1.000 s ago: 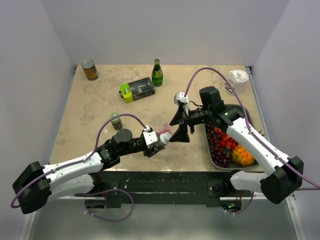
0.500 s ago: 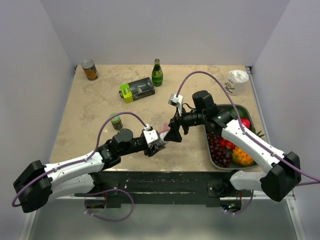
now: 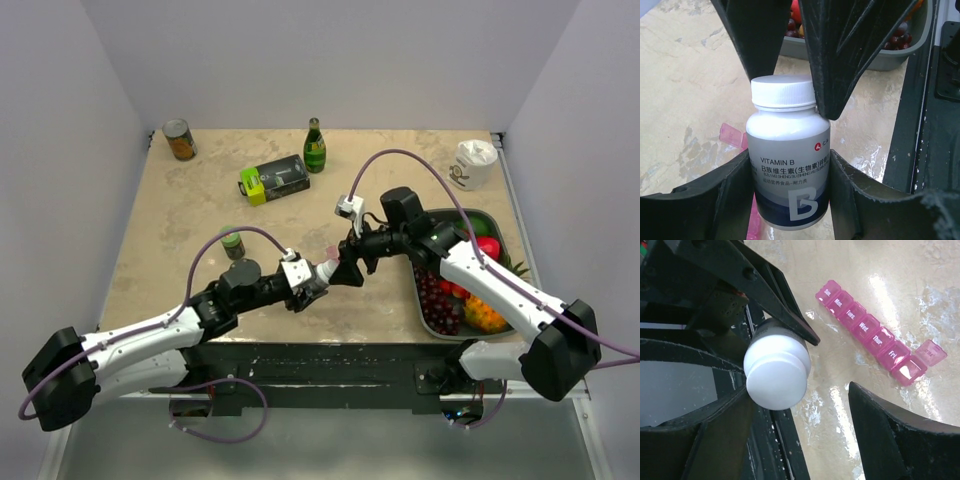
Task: Sort the pills into containers
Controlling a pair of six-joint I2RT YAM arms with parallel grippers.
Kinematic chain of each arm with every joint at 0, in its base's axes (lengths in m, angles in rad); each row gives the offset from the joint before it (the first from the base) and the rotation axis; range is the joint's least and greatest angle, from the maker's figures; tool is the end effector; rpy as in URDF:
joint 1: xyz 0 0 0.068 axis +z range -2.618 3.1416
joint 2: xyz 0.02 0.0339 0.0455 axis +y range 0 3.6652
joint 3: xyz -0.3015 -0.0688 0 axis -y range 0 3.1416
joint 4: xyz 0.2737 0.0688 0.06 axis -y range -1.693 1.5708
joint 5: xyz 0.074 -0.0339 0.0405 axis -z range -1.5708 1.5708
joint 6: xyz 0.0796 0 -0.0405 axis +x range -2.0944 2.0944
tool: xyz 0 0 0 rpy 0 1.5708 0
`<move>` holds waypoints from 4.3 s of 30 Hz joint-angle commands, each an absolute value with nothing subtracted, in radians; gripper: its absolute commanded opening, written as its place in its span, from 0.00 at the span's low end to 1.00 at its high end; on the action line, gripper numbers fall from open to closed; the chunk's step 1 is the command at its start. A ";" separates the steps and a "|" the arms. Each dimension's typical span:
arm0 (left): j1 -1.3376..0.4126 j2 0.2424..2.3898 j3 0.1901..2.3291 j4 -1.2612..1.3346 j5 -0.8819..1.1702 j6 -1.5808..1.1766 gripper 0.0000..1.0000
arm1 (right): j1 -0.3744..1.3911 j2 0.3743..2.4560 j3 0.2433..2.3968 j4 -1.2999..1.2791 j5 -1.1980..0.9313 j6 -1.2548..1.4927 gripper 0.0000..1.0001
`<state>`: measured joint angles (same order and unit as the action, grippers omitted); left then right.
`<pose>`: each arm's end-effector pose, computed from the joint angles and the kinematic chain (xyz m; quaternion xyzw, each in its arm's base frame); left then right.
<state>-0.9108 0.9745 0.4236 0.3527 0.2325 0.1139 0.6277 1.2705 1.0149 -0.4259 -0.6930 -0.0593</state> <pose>0.1472 -0.2196 0.2410 0.4407 0.6337 -0.3269 0.5453 0.2258 0.2266 0.3052 -0.4235 0.7503 0.4077 0.3024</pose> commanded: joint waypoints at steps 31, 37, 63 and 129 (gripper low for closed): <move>-0.913 0.977 0.437 0.417 0.221 0.103 0.00 | 0.647 1.416 1.278 -0.687 -0.822 -0.499 0.92; -0.913 0.977 0.439 0.419 0.210 0.106 0.00 | 0.660 1.430 1.267 -0.678 -0.830 -0.483 0.79; -0.905 0.922 0.477 0.232 0.405 0.292 0.00 | 0.673 1.390 1.282 -0.807 -0.772 -1.220 0.33; -0.899 0.545 0.420 0.002 -0.028 0.308 0.00 | 0.773 1.686 0.954 -0.394 -0.282 -0.667 0.26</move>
